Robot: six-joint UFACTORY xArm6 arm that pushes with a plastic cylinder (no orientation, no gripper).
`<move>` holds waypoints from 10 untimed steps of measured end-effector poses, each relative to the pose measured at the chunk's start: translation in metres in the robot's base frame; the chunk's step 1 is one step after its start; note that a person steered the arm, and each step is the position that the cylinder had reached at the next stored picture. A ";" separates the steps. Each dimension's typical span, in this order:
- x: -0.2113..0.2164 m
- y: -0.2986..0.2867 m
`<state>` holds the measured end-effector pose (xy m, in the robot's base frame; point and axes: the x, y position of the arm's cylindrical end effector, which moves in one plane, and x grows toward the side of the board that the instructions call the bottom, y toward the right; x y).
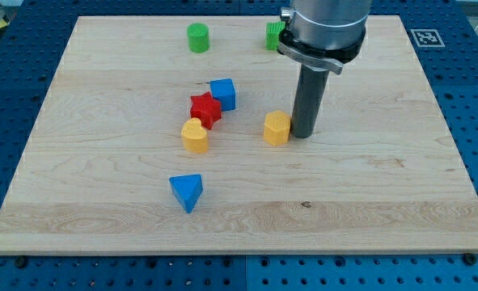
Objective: Point at the blue cube
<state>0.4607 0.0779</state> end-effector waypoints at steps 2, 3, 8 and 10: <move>0.008 -0.055; 0.008 -0.080; -0.124 -0.041; -0.126 -0.057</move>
<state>0.3351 0.0208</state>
